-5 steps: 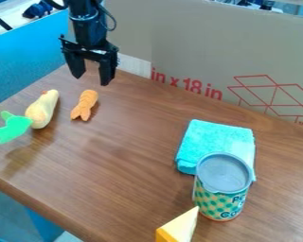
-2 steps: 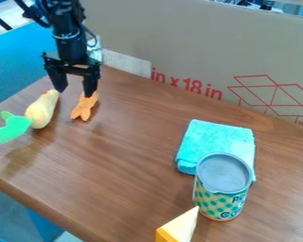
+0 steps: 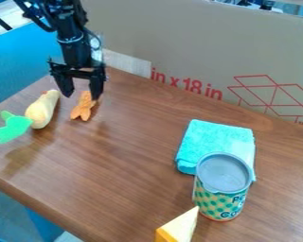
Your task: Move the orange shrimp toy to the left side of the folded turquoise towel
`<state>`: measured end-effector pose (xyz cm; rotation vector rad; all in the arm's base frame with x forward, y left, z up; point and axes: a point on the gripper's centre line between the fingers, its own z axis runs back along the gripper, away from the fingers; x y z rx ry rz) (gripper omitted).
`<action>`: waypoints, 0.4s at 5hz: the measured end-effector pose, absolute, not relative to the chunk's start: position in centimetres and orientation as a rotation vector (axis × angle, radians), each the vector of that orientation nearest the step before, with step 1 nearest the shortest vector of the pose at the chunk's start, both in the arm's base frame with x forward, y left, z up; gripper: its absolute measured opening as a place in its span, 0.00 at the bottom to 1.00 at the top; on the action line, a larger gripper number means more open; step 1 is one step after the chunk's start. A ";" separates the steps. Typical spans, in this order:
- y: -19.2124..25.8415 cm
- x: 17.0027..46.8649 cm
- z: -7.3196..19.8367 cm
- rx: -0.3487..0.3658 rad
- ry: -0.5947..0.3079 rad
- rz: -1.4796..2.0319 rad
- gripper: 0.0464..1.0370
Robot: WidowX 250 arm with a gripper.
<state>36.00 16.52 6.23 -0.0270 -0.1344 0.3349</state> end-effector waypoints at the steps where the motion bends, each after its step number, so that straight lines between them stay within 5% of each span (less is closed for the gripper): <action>1: 16.1 36.3 6.0 -0.032 -0.134 0.322 0.96; 2: 16.1 36.6 4.8 -0.037 -0.108 0.331 0.96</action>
